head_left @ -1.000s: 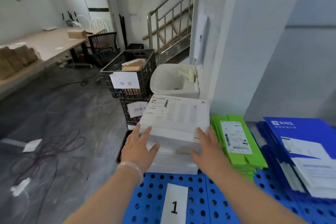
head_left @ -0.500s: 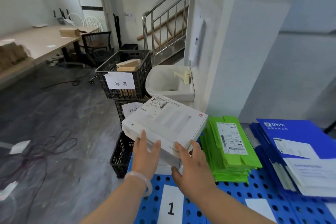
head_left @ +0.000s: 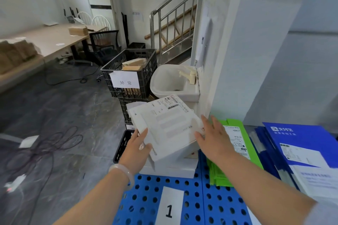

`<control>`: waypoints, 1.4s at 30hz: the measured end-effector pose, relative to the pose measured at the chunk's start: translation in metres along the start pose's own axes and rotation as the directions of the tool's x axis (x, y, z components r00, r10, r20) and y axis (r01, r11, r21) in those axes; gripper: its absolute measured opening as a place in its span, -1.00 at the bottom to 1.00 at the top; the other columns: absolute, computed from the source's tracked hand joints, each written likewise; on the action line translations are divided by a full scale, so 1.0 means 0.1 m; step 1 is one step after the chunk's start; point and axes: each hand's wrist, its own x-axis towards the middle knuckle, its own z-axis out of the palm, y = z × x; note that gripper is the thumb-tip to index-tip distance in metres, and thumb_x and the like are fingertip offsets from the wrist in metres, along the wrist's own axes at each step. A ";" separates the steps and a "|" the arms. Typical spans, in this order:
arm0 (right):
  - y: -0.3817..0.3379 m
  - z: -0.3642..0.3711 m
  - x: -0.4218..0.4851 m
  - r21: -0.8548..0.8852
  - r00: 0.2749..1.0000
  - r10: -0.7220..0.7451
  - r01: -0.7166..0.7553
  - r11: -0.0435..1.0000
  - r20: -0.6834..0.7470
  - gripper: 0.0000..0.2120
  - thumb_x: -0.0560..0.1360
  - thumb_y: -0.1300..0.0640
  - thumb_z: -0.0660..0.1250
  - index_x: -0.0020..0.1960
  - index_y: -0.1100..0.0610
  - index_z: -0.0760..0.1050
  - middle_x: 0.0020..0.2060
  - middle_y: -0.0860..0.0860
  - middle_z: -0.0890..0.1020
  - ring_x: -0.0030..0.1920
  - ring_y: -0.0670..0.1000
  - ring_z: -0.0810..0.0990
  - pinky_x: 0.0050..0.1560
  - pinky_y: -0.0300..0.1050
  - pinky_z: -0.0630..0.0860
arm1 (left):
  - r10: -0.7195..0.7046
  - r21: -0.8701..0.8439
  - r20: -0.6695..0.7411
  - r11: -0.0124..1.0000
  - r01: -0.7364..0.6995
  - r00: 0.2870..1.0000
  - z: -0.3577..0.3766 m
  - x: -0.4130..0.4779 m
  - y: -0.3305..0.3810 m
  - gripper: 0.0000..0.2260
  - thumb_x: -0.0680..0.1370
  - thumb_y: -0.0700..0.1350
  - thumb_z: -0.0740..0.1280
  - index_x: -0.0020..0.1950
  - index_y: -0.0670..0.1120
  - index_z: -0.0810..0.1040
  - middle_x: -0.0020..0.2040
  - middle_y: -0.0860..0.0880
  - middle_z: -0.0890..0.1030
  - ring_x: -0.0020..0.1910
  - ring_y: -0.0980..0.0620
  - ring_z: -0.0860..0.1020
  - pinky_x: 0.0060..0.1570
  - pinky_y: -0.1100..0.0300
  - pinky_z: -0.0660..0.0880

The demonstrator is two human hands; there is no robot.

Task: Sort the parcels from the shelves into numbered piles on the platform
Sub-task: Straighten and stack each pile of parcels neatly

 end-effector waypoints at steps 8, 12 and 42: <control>-0.01 0.09 -0.02 0.206 0.997 0.038 -0.052 0.977 0.072 -0.52 0.63 -0.08 0.07 0.52 -0.04 0.14 0.39 0.07 0.38 0.33 0.08 0.39 0.30 0.03 0.39 | -0.007 0.097 -0.091 0.995 0.016 0.996 -0.08 0.11 0.06 -0.62 0.62 -0.06 0.23 0.44 0.10 0.37 0.45 0.05 0.37 0.19 0.11 0.49 0.19 0.28 0.39; -0.06 0.15 -0.04 0.346 0.995 0.040 -0.071 0.935 0.094 -0.43 0.58 -0.11 0.17 0.54 -0.03 0.12 0.43 0.05 0.33 0.35 0.04 0.39 0.37 0.05 0.36 | -0.025 0.116 0.043 0.993 0.020 0.999 -0.11 0.18 0.10 -0.43 0.58 0.08 0.27 0.54 0.11 0.15 0.54 0.08 0.15 0.48 0.01 0.23 0.43 0.10 0.22; -0.29 0.43 -0.33 0.763 0.914 0.331 -0.383 0.521 0.233 -0.51 0.63 -0.14 0.07 0.53 -0.10 0.15 0.39 -0.03 0.42 0.36 0.06 0.39 0.33 -0.03 0.30 | -0.104 -0.054 -0.130 0.994 0.098 0.986 -0.09 0.29 -0.12 -0.52 0.57 0.22 0.15 0.45 0.10 0.33 0.16 0.11 0.56 0.06 0.06 0.53 0.06 0.05 0.49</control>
